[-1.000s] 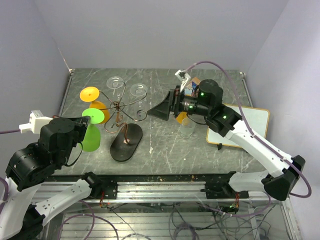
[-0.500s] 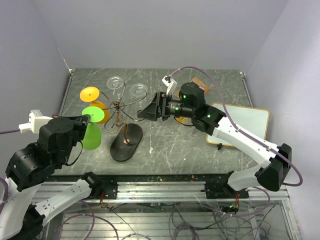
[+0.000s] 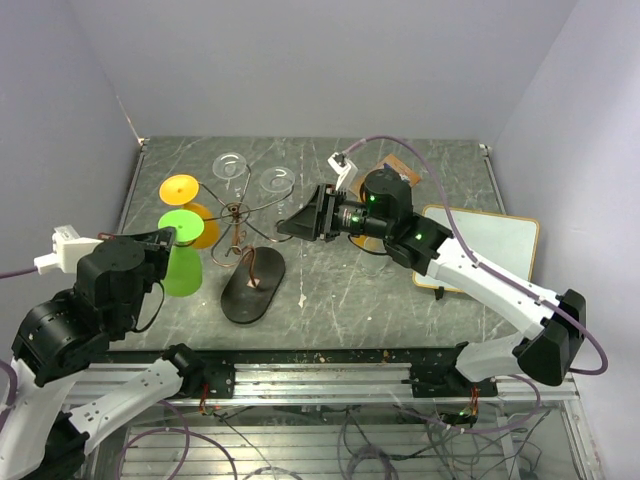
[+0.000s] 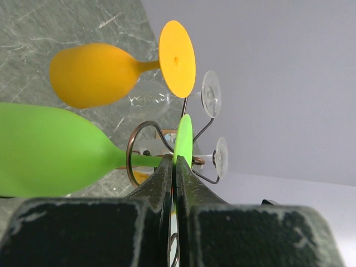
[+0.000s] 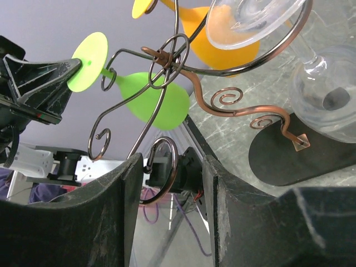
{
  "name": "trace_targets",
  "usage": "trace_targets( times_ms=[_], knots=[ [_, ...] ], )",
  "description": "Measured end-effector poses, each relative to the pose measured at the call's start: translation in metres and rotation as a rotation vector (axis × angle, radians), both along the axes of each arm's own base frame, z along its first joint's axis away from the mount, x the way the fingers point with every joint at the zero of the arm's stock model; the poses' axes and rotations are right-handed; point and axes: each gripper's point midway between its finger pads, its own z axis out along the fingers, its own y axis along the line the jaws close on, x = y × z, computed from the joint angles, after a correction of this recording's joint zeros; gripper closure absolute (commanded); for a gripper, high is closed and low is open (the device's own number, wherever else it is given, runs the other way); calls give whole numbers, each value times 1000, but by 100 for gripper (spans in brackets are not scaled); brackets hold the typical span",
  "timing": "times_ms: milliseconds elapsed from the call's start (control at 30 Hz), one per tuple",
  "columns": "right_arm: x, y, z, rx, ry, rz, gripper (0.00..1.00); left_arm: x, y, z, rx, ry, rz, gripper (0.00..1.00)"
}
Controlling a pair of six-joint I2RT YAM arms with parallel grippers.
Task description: Take the wine glass off the wine glass rack
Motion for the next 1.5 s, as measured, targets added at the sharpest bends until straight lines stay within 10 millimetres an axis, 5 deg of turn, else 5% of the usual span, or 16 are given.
trace_targets(
  times_ms=[500, 900, 1500],
  knots=[
    [2, -4, 2, 7, -11, -30, 58, 3, 10, 0, -65, -34, 85, 93],
    [3, -4, 2, 7, -14, -32, 57, 19, -29, -9, -72, 11, -42, 93],
    [3, -5, 0, -3, -21, -35, 49, -12, -29, 6, -110, -85, -188, 93]
  ],
)
